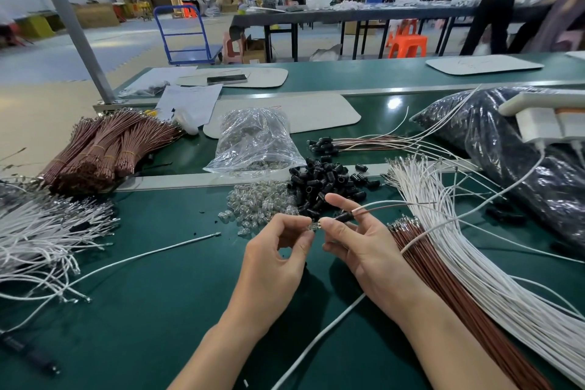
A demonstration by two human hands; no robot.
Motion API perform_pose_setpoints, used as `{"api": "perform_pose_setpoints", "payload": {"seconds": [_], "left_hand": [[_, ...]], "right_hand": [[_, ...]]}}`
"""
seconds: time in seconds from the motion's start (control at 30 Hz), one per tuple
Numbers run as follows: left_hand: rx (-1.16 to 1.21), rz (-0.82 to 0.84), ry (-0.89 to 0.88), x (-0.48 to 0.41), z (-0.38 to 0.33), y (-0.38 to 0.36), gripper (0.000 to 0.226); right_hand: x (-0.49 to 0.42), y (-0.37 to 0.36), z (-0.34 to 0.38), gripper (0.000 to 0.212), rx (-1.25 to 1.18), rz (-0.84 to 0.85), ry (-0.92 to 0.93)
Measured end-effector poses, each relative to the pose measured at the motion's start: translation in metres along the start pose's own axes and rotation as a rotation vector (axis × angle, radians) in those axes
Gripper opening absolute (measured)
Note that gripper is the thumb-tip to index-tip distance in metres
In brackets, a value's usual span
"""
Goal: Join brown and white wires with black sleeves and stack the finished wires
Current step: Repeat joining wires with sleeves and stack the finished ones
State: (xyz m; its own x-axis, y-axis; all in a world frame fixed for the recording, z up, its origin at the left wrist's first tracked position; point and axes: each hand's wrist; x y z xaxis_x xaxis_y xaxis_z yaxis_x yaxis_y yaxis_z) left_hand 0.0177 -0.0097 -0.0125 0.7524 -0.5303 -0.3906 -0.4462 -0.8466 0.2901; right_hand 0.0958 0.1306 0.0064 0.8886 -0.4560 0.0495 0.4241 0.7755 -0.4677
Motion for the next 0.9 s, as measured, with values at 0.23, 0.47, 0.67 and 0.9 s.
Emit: {"api": "perform_pose_setpoints", "payload": {"seconds": [0.23,0.47,0.67,0.9], "left_hand": [[0.005,0.002,0.029,-0.0002,0.0054,0.0002,0.032],[0.011,-0.008,0.051,0.0008,0.0059,0.0010,0.025],[0.012,-0.015,0.073,0.0001,0.0053,0.0001,0.026],[0.072,-0.022,0.122,-0.0003,0.0014,-0.0003,0.034]], "right_hand": [[0.0009,-0.0002,-0.0028,0.016,-0.025,-0.005,0.000],[0.0000,0.0001,-0.0043,0.012,0.003,0.009,-0.007],[-0.0012,-0.0002,-0.0040,0.011,-0.005,0.012,-0.019],[-0.0028,0.0017,-0.0041,0.011,-0.050,0.037,-0.040]]}}
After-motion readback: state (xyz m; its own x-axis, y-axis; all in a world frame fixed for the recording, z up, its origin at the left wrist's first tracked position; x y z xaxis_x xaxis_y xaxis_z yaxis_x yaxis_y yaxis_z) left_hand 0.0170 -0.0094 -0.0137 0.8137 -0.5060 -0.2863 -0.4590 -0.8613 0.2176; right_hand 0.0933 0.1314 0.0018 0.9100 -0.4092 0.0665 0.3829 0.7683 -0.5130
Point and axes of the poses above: each hand's wrist, its own x-axis away from the middle knuckle, its own y-axis out of the back of the hand, z = x × y, and after that the axes turned 2 degrees about -x, right-handed
